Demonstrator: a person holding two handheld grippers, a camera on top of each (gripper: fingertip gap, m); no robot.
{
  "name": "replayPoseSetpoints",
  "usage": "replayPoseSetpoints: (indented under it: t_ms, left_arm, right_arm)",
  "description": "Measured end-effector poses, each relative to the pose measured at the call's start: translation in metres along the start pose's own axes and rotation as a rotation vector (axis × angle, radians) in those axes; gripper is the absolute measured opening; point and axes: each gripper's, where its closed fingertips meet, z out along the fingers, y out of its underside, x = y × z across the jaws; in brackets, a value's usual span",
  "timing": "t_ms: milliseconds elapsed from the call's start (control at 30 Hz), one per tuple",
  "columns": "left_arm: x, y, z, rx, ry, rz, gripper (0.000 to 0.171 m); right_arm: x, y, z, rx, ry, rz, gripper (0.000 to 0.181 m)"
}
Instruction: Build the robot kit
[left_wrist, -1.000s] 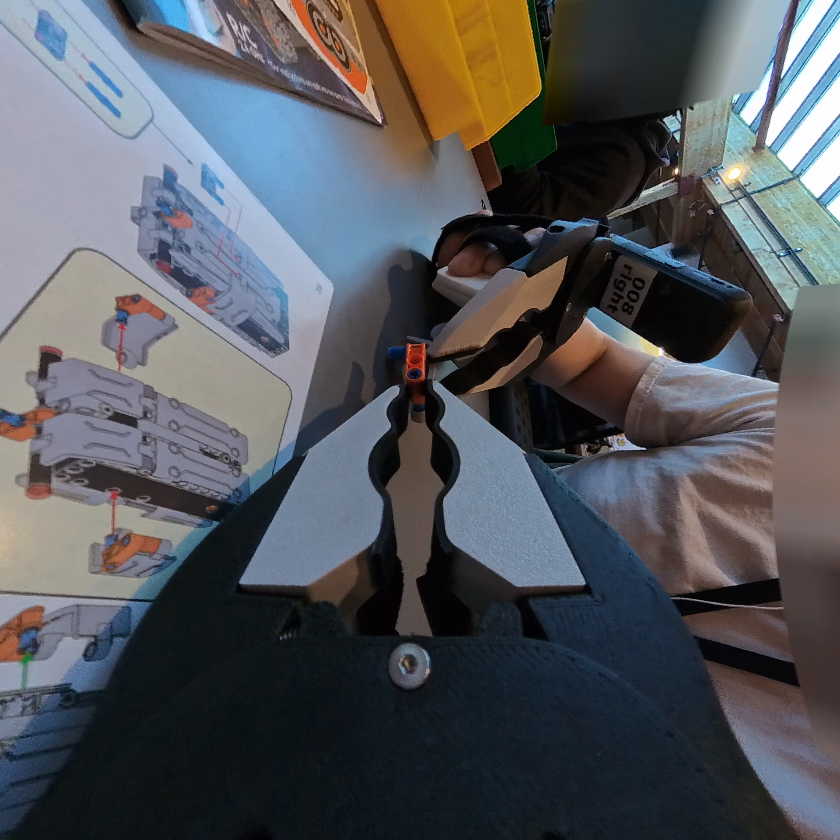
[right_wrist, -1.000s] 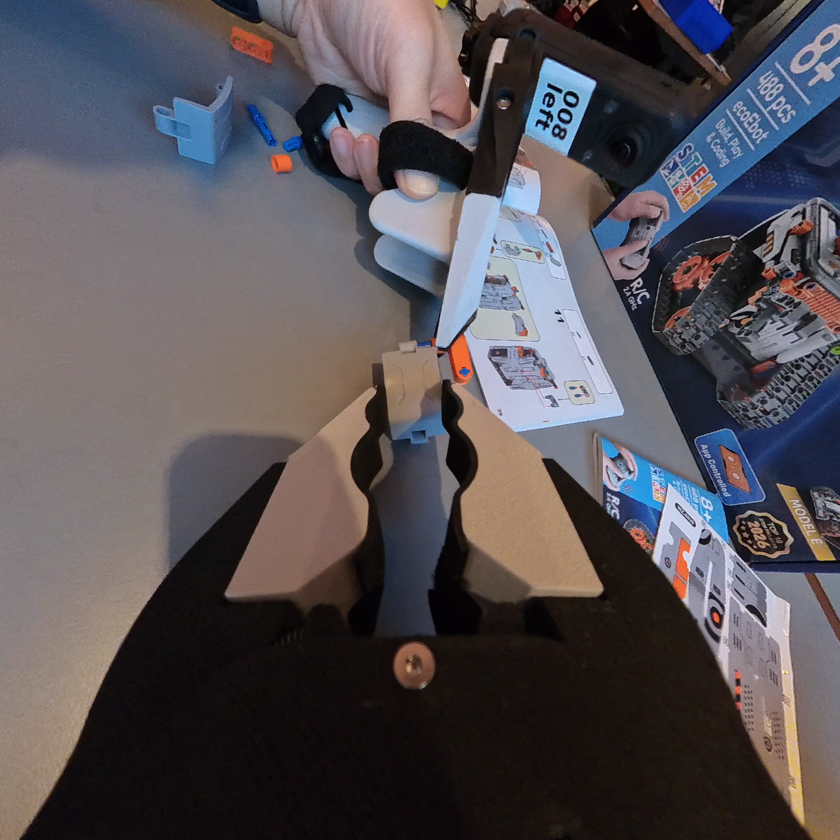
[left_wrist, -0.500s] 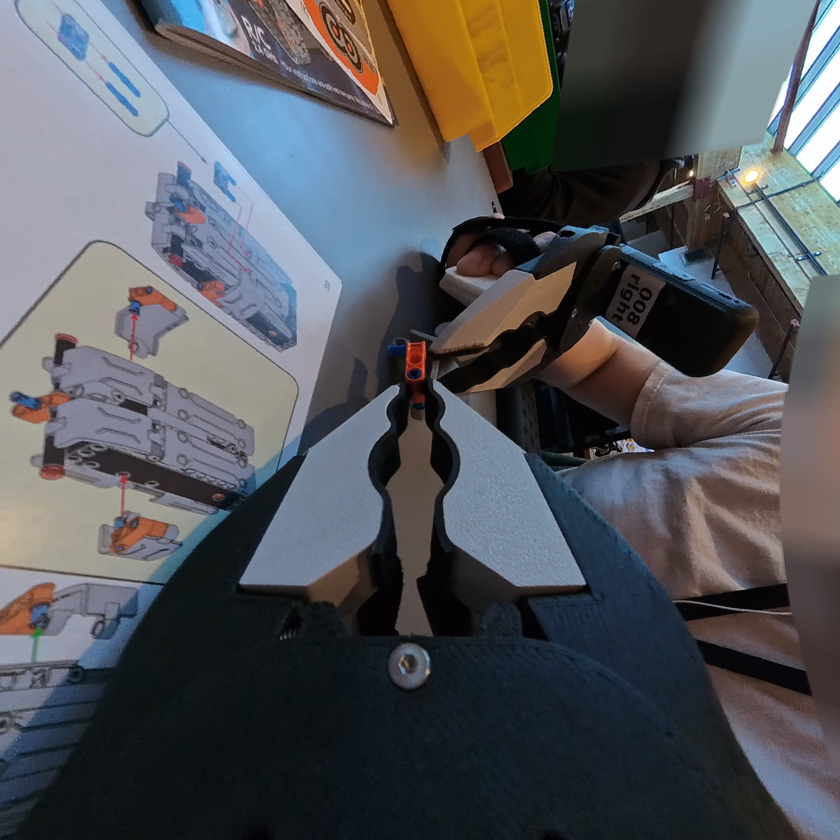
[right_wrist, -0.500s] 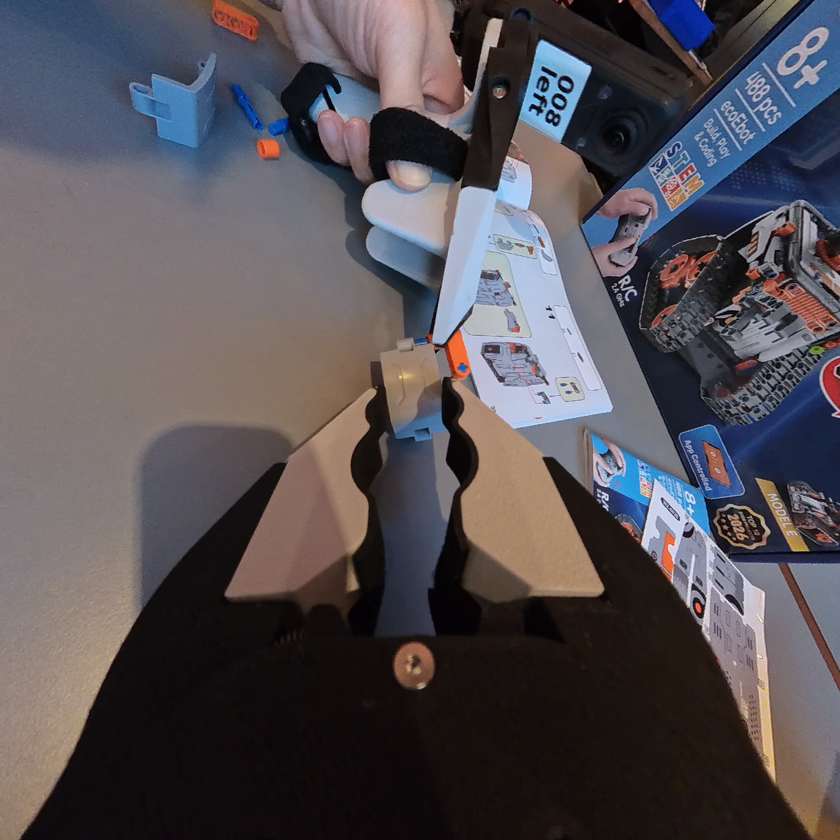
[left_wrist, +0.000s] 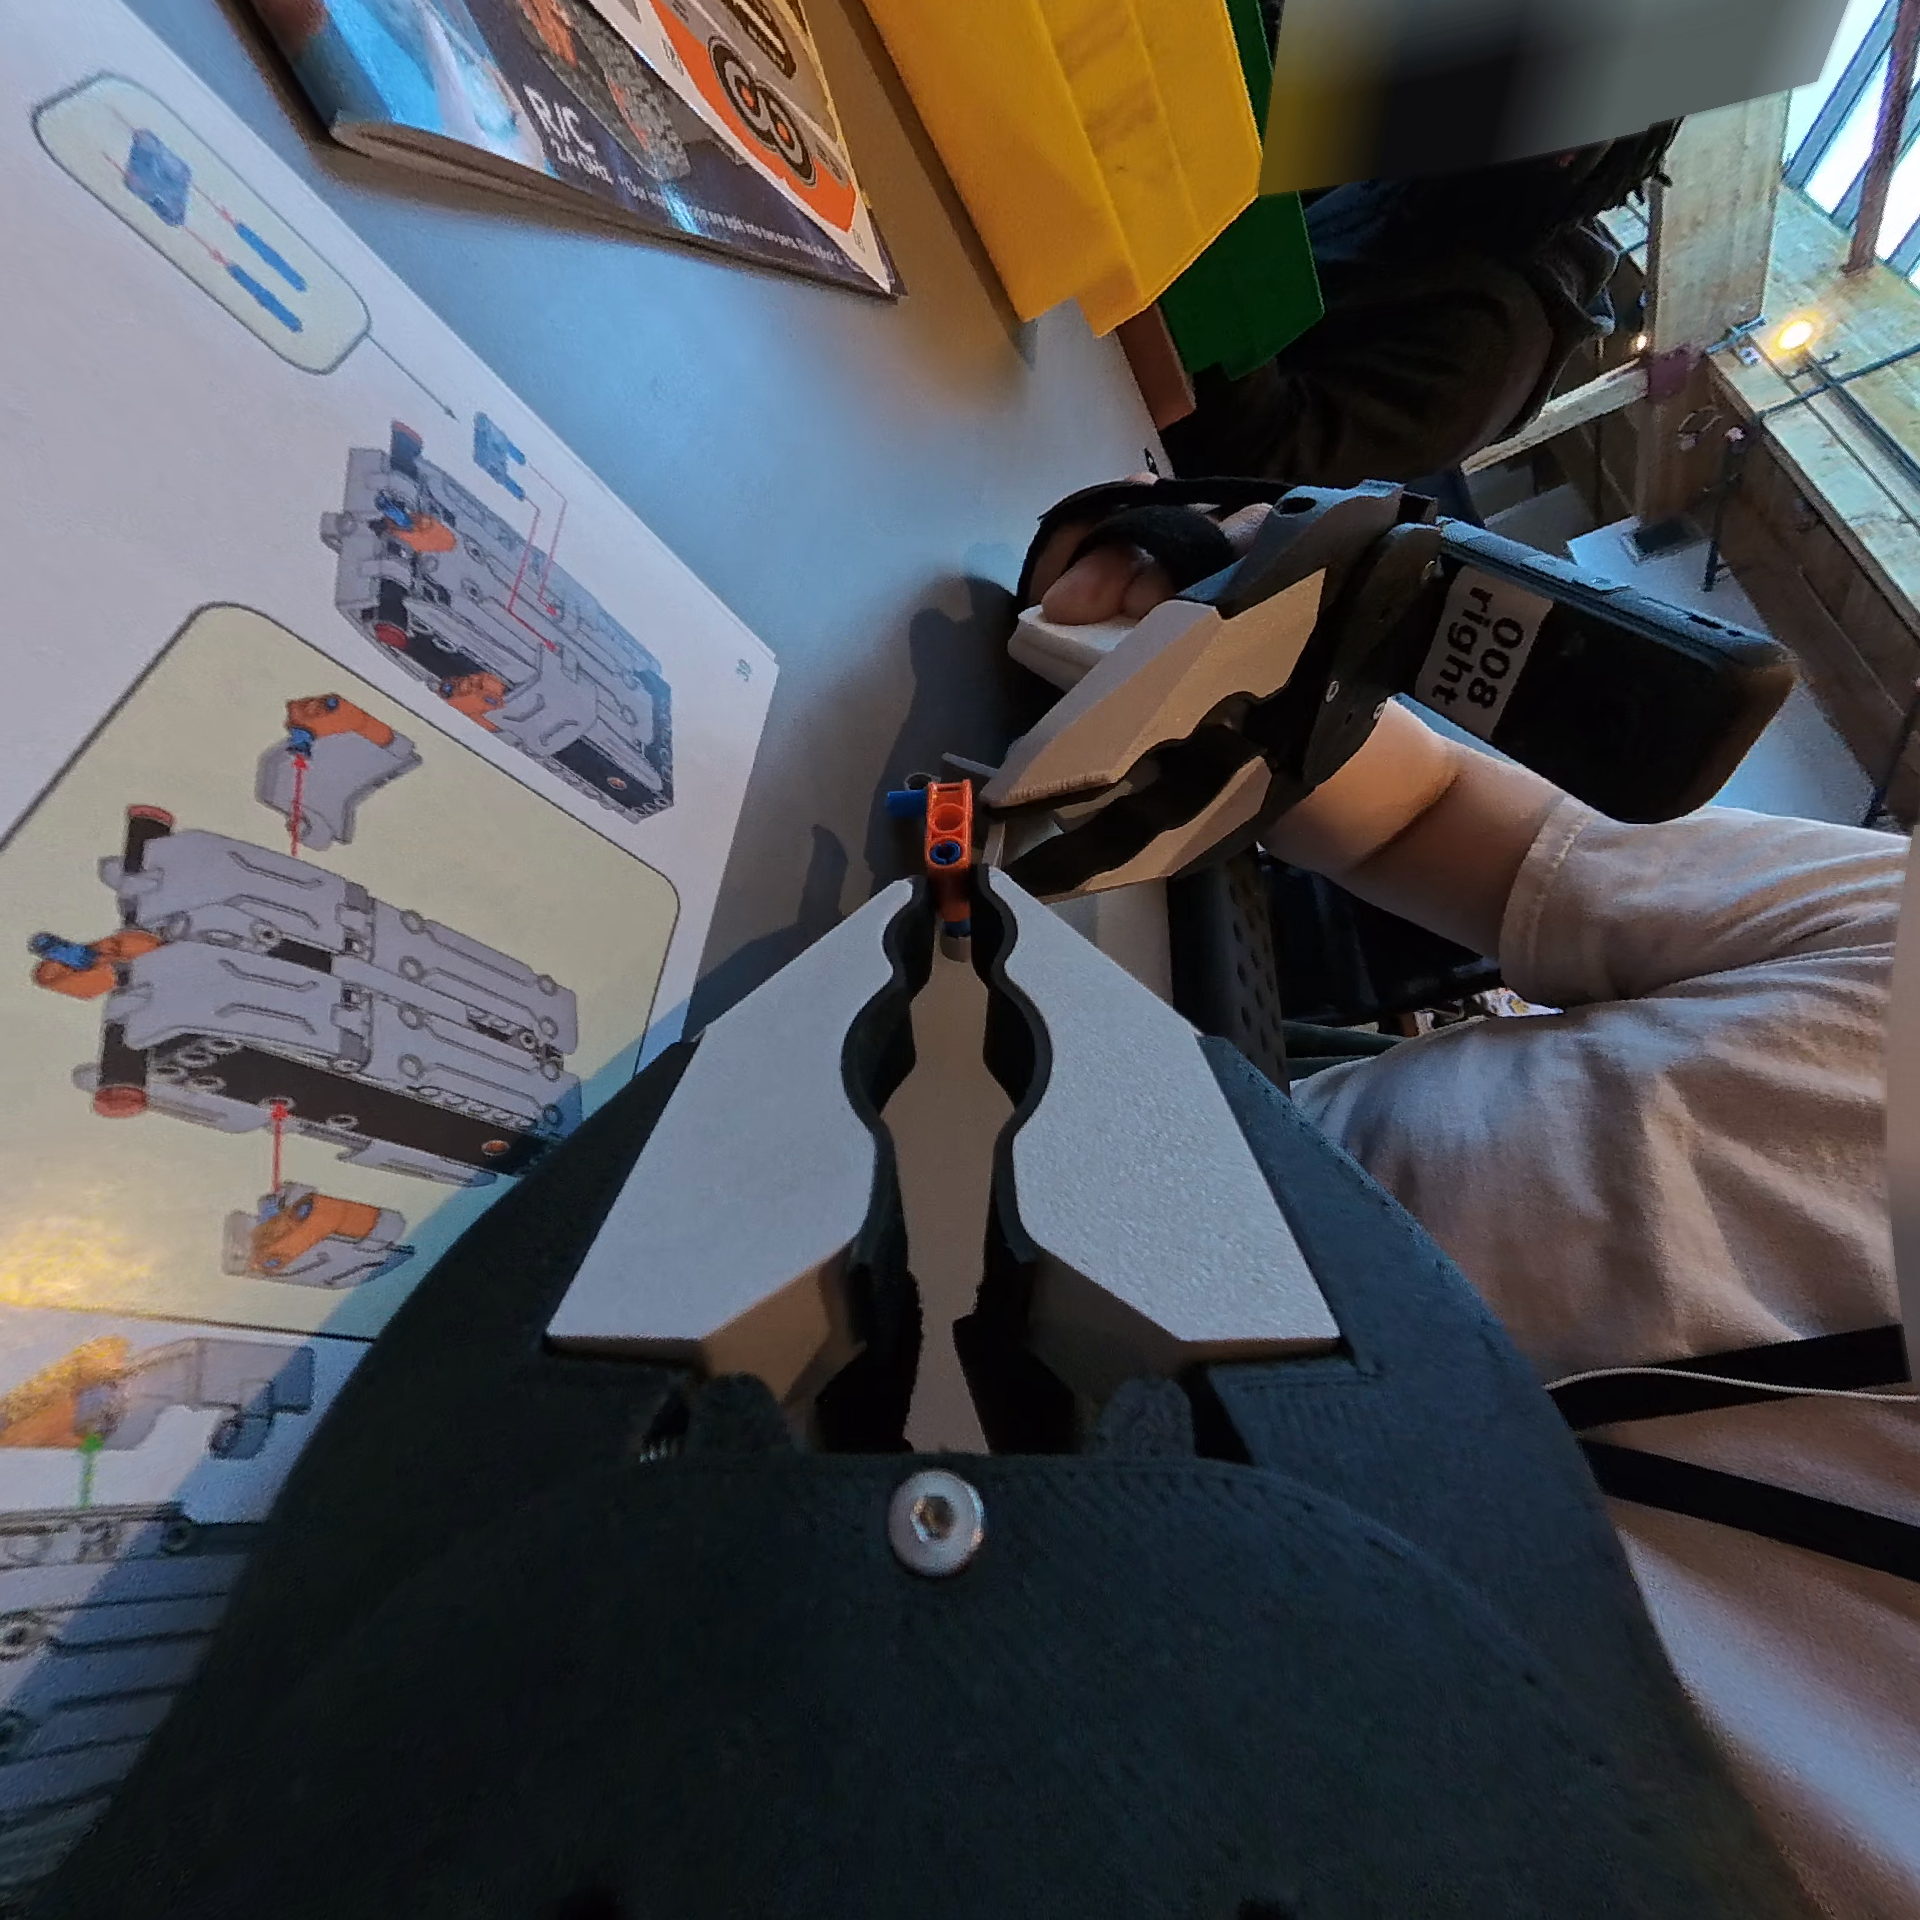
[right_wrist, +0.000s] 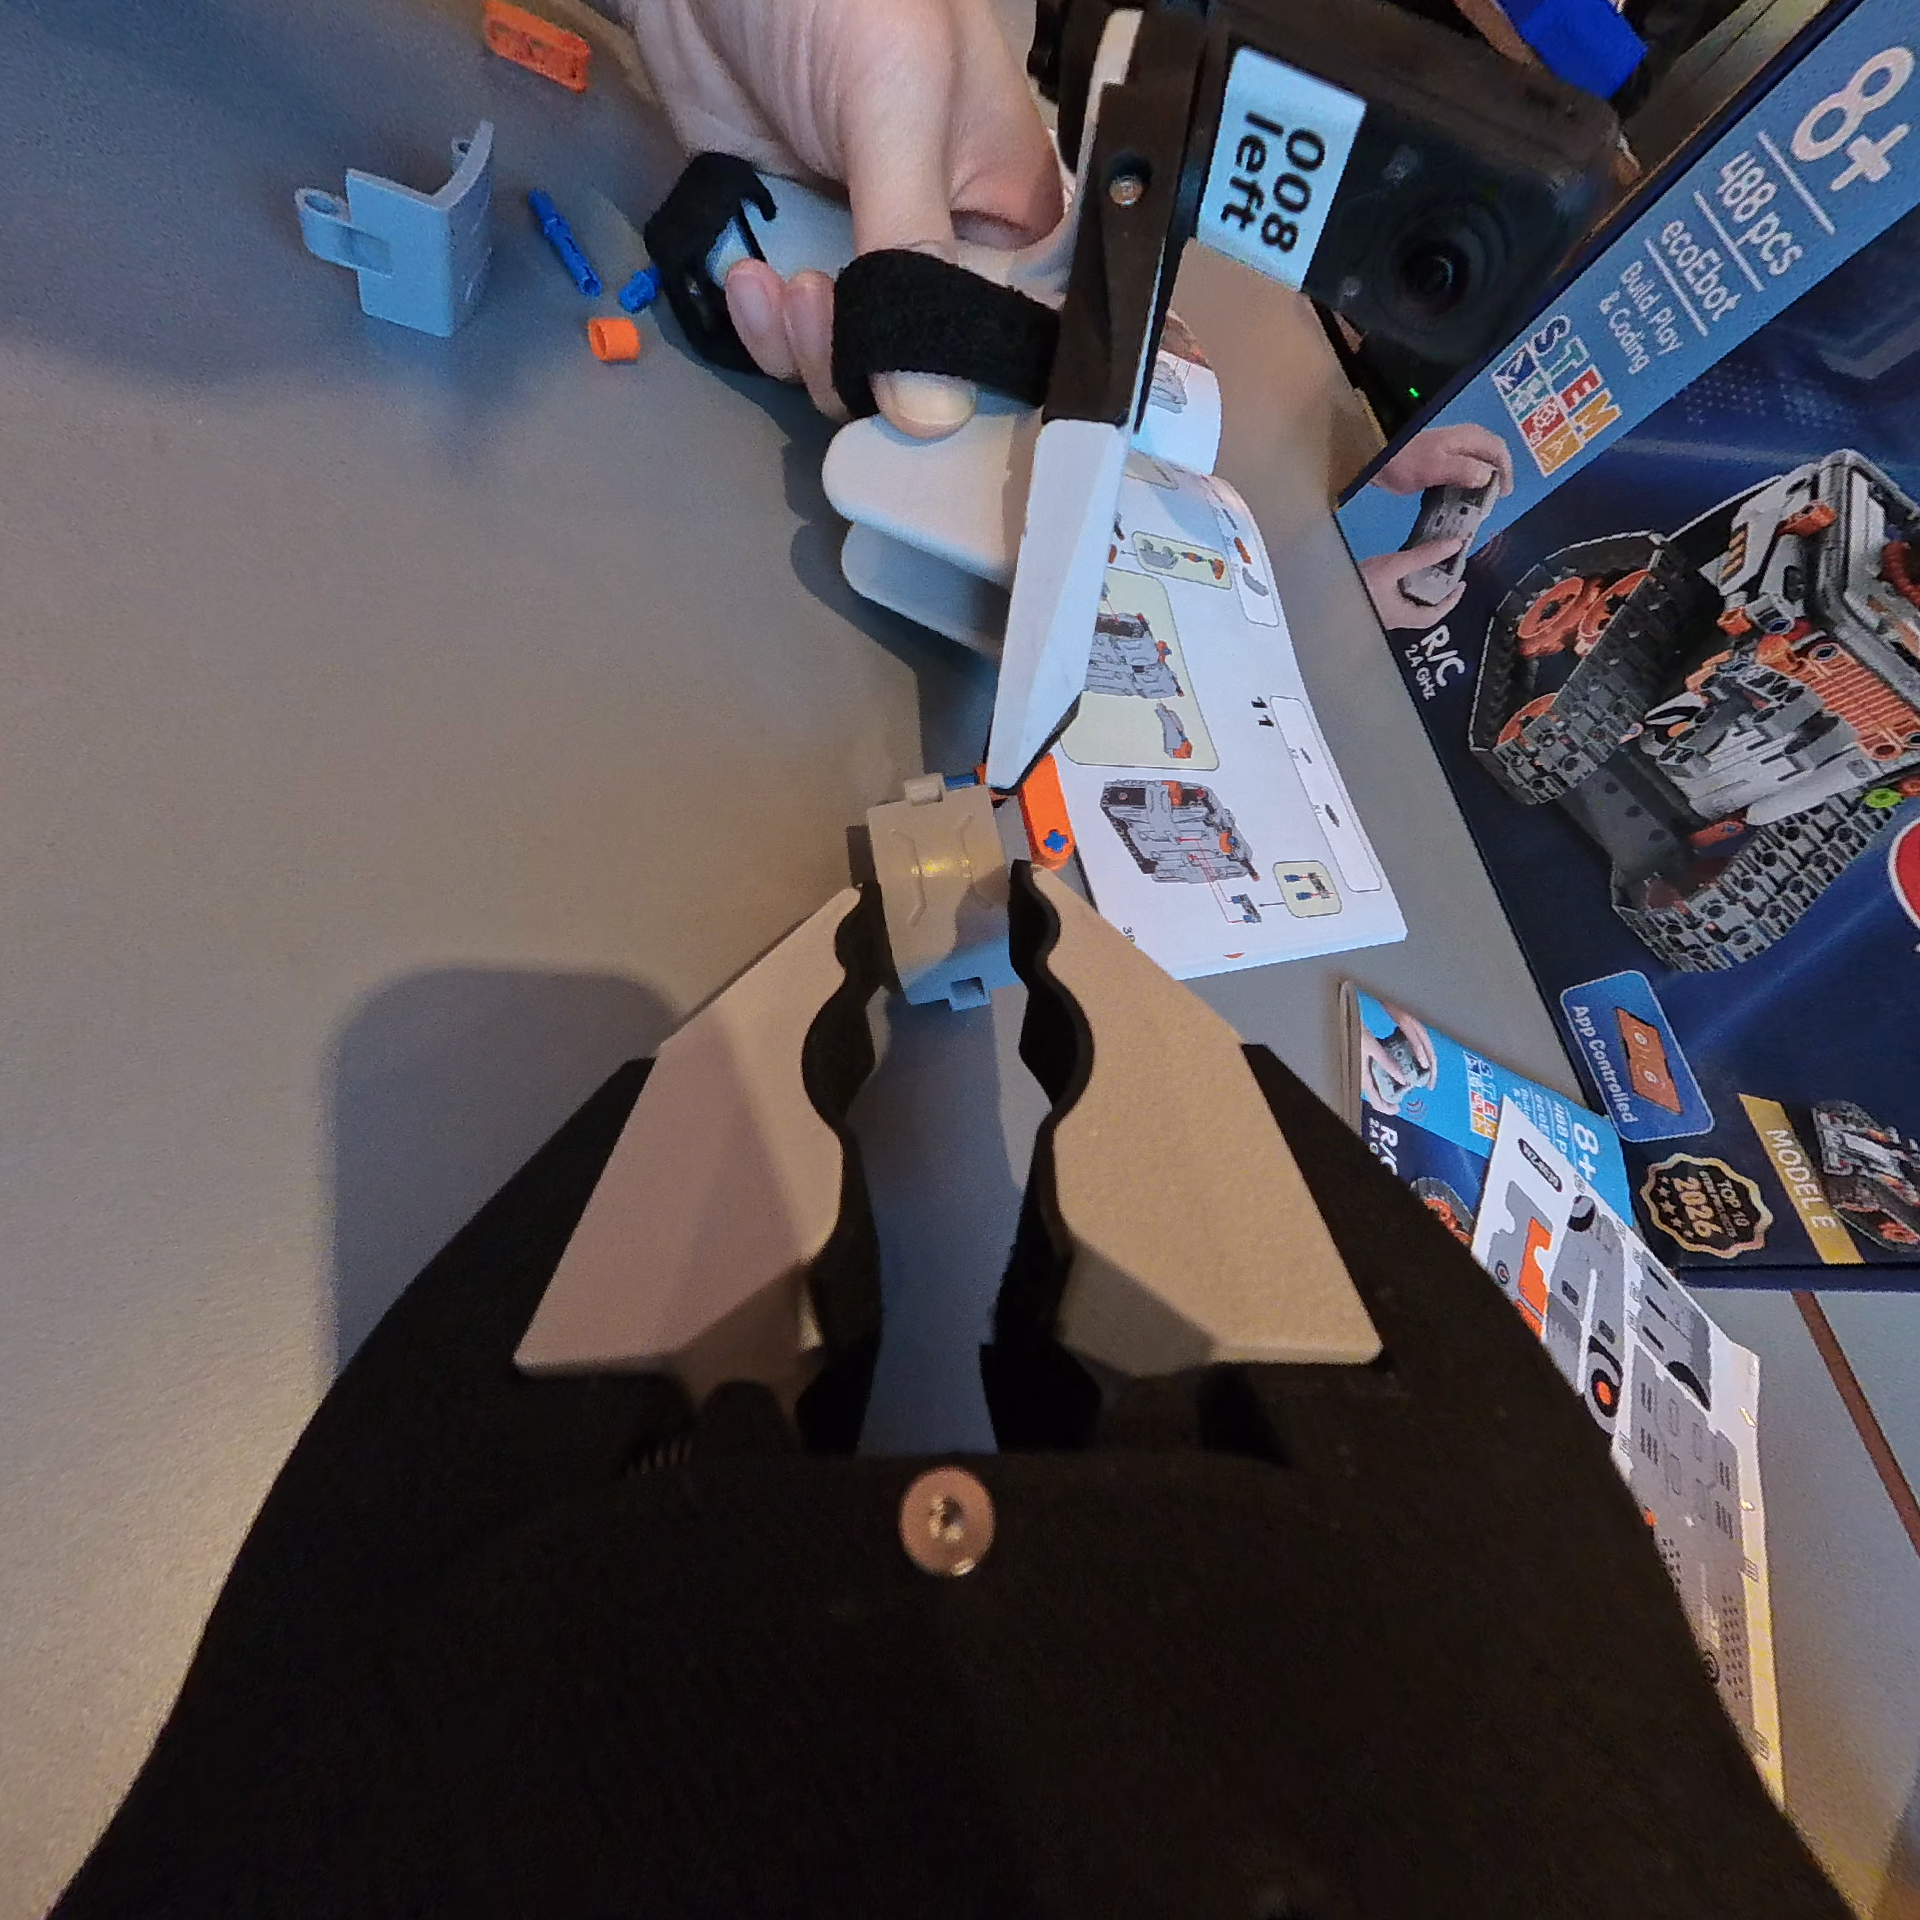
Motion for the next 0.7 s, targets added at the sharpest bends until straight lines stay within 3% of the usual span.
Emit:
replayPoseSetpoints:
  t_ms: [700]
  left_arm:
    - [0.0022, 0.0014, 0.0002, -0.015, 0.03, -0.012, 0.006]
  right_arm:
    - [-0.0005, 0.0004, -0.0001, 0.0, 0.022, -0.053, 0.024]
